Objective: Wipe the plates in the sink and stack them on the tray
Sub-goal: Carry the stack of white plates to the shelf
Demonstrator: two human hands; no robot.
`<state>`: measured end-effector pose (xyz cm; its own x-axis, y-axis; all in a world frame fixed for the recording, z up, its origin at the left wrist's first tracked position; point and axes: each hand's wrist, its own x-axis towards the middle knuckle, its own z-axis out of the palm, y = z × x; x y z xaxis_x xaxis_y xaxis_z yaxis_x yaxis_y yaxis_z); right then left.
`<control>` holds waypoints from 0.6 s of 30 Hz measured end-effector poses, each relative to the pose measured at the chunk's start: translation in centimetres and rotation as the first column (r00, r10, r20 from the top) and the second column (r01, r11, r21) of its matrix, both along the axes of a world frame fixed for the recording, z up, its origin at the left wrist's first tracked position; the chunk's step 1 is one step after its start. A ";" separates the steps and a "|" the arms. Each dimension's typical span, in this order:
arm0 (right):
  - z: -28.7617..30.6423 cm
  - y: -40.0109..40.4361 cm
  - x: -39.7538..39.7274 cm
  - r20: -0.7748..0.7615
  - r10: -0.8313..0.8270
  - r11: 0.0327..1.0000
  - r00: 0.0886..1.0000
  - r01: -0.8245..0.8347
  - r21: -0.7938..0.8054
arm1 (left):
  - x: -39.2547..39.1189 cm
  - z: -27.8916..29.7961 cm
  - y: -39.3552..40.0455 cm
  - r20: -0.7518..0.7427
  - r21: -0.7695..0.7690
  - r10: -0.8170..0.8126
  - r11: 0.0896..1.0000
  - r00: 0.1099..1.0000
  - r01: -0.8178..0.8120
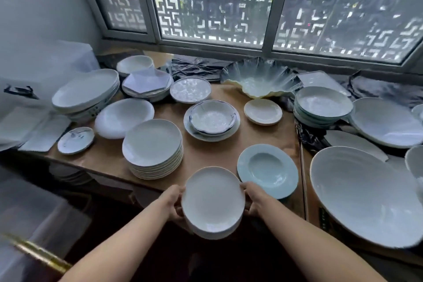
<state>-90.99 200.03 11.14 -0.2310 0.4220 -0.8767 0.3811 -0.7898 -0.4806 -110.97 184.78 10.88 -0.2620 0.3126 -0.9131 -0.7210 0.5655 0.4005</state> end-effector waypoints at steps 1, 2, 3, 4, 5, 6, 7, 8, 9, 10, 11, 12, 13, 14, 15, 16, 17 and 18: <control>-0.5 0.4 -1.2 0.010 -0.014 1.000 1.000 0.014 -0.006 | -1.1 -0.2 0.7 0.013 -0.015 -0.021 1.000 1.000 0.021; -1.0 0.9 -2.3 0.020 -0.027 1.000 0.999 0.027 -0.010 | -2.1 -0.5 1.5 0.017 -0.021 -0.031 0.999 0.999 0.032; -1.3 1.3 -3.4 0.032 -0.038 0.999 0.999 0.039 -0.011 | -3.2 -1.0 2.1 0.014 -0.021 -0.031 0.999 0.999 0.031; -1.8 1.7 -4.4 0.042 -0.057 0.998 0.997 0.058 -0.007 | -4.3 -1.6 2.8 0.009 -0.019 -0.034 0.999 0.999 0.034; -2.2 2.1 -5.4 0.051 -0.081 0.997 0.995 0.081 -0.004 | -5.4 -2.2 3.4 0.013 -0.010 -0.031 0.999 0.999 0.031; -2.7 2.4 -6.3 0.059 -0.103 0.995 0.993 0.104 -0.006 | -6.2 -2.8 4.0 0.025 -0.005 -0.029 1.000 0.999 0.029; -3.0 2.5 -7.0 0.071 -0.117 0.993 0.991 0.118 -0.008 | -6.8 -3.3 4.5 0.030 -0.010 -0.024 1.000 0.999 0.025; -3.4 2.7 -7.5 0.079 -0.130 0.991 0.988 0.131 -0.011 | -7.2 -3.7 4.9 0.021 -0.017 -0.015 1.000 1.000 0.015; -3.8 2.7 -8.0 0.079 -0.147 0.989 0.986 0.149 -0.013 | -7.5 -4.1 5.4 0.007 -0.026 -0.006 1.000 1.000 0.006; -4.2 2.8 -8.3 0.081 -0.165 0.986 0.983 0.167 -0.015 | -7.9 -4.9 5.7 -0.004 -0.032 0.001 0.999 1.000 -0.001; -4.7 3.0 -8.7 0.088 -0.176 0.984 0.980 0.179 -0.022 | -8.1 -5.3 6.1 -0.009 -0.044 -0.005 0.999 1.000 0.005; -5.3 3.1 -9.0 0.090 -0.190 0.980 0.978 0.194 -0.035 | -8.3 -6.0 6.5 -0.015 -0.046 -0.010 0.999 1.000 0.009; -5.9 3.2 -9.2 0.083 -0.207 0.976 0.975 0.212 -0.051 | -8.5 -6.8 6.7 -0.027 -0.054 -0.011 0.999 1.000 0.010; -6.5 3.4 -9.3 0.072 -0.223 0.972 0.972 0.227 -0.060 | -8.6 -7.4 6.8 -0.044 -0.054 -0.015 0.998 0.999 0.013; -6.8 3.6 -9.5 0.059 -0.233 0.970 0.971 0.236 -0.065 | -8.7 -8.1 7.0 -0.058 -0.064 -0.021 0.998 0.998 0.017; -7.1 3.7 -9.7 0.047 -0.245 0.967 0.968 0.248 -0.063 | -8.8 -8.7 7.1 -0.070 -0.066 -0.015 0.998 0.997 0.010; -7.3 3.9 -9.8 0.051 -0.251 0.966 0.967 0.253 -0.050 | -8.9 -8.9 7.2 -0.084 -0.069 -0.010 0.998 0.996 0.004; -7.6 4.0 -9.9 0.065 -0.262 0.963 0.963 0.265 -0.039 | -8.9 -9.1 7.4 -0.096 -0.062 0.004 0.998 0.995 -0.010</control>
<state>-100.92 204.07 3.54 -0.0648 0.4190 -0.9057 0.1824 -0.8873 -0.4236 -119.90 192.23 1.77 -0.3508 0.2532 -0.9016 -0.6855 0.5865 0.4314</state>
